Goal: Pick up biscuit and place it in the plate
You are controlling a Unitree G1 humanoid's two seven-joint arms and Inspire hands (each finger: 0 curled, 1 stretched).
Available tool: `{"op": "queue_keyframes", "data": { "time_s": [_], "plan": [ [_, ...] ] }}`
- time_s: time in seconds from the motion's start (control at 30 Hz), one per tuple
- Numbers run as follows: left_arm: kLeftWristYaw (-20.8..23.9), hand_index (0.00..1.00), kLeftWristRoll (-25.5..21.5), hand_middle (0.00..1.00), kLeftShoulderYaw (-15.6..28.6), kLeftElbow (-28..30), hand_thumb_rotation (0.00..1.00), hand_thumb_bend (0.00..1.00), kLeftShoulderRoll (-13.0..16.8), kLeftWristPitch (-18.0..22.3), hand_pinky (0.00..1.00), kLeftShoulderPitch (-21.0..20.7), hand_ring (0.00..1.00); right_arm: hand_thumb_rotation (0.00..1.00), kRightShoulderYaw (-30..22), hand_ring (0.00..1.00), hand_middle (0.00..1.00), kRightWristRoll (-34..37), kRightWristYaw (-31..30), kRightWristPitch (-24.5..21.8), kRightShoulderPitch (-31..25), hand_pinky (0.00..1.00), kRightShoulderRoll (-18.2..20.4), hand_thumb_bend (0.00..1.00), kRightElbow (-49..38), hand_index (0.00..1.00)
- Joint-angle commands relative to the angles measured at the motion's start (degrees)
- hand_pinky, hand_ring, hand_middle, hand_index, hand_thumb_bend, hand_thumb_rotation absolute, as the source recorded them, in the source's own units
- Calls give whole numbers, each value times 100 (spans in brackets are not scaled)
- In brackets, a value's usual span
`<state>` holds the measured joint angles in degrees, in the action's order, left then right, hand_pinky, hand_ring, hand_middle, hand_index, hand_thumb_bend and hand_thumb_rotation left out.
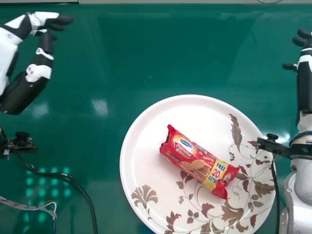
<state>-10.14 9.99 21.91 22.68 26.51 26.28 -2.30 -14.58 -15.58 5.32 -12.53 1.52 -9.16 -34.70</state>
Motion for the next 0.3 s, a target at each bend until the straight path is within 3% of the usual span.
{"op": "queue_keyframes", "data": {
  "time_s": [0.0, 0.1, 0.2, 0.27],
  "plan": [
    [270, 78, -51, 76, -12, 107, 54, 16, -333, -41, 57, 252, 70, 42, -89, 77, 83, 82, -41, 39, 8, 61, -69, 46, 37, 83],
    [611, 76, 164, 74, -117, 105, 51, 11, -767, -44, 53, 406, 68, 40, -119, 80, 84, 74, -57, 72, 19, 67, -134, 43, 78, 83],
    [967, 73, 173, 71, -250, -40, 46, 15, -1188, 141, 54, 456, 67, 39, -192, 79, 83, 160, -90, 163, 56, 66, -182, 43, 167, 83],
    [1199, 72, 204, 69, -303, -191, 49, 17, -1423, 282, 56, 452, 67, 38, -226, 79, 82, 186, -81, 181, 58, 66, -195, 43, 189, 83]
  ]
}}
